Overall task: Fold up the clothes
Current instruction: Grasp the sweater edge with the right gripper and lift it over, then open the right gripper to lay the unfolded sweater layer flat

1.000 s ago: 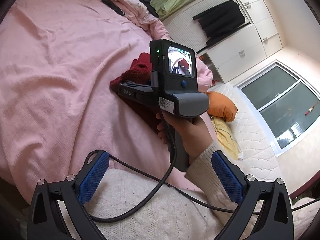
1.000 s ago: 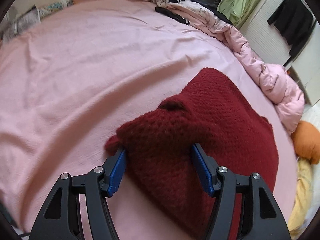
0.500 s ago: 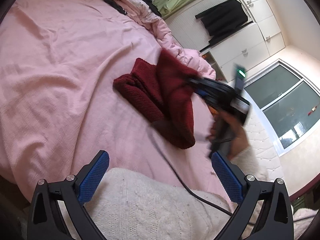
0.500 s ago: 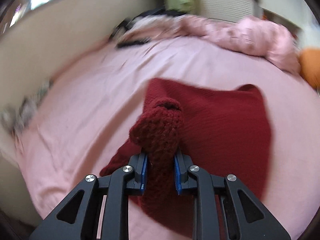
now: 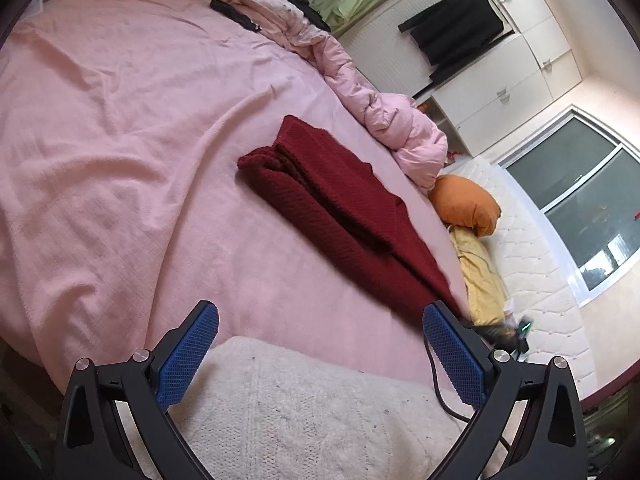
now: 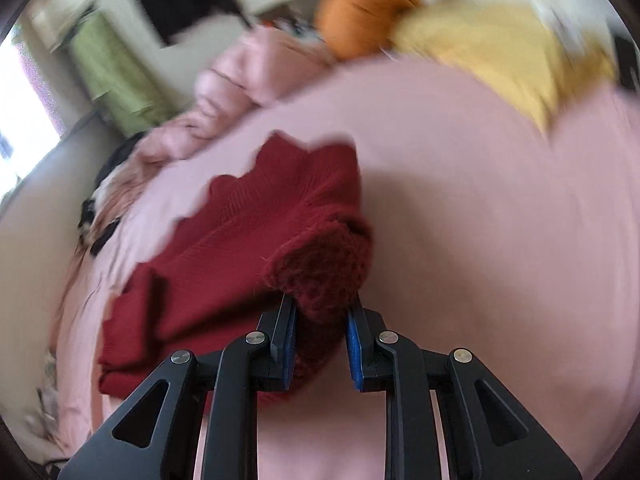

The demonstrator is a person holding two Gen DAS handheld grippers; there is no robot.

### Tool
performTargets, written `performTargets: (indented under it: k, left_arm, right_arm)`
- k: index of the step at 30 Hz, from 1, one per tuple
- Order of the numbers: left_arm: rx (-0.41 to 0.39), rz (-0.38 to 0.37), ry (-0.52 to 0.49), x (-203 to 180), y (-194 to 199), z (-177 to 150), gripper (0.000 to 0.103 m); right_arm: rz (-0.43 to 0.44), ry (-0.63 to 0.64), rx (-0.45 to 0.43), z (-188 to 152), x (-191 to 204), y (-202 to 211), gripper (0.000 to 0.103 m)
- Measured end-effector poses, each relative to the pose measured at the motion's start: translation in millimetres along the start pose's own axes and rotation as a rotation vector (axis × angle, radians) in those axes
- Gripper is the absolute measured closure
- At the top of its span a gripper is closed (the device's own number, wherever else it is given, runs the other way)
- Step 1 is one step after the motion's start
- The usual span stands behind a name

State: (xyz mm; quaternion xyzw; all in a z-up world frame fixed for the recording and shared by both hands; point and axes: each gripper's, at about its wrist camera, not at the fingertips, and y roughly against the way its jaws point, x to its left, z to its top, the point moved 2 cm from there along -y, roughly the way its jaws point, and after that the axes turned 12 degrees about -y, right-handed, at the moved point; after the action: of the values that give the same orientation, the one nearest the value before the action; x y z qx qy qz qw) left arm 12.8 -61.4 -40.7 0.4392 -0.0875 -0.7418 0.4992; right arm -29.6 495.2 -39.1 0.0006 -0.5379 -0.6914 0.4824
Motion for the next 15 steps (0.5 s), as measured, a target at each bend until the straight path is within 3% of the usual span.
performTargets:
  k: [2, 5, 7, 10, 15]
  left_arm:
    - [0.007, 0.015, -0.002, -0.9, -1.4, 0.2, 0.0]
    - [0.016, 0.041, -0.009, -3.2, -2.9, 0.6, 0.0]
    - [0.024, 0.055, -0.016, -4.6, -3.9, 0.9, 0.0]
    - [0.034, 0.072, -0.025, -5.9, -4.7, 1.3, 0.0]
    - [0.041, 0.102, -0.038, -8.3, -4.3, 1.3, 0.0]
  right_arm:
    - [-0.022, -0.075, 0.087, -15.3, -40.8, -25.1, 0.079]
    - [0.144, -0.22, 0.059, -22.6, -71.6, -25.1, 0.077]
    - [0.156, -0.251, 0.065, -19.6, -77.4, -22.4, 0.076]
    - [0.079, -0.241, 0.045, -15.5, -69.8, -15.5, 0.073]
    - [-0.248, -0.181, -0.098, -4.5, -64.7, 21.4, 0.071]
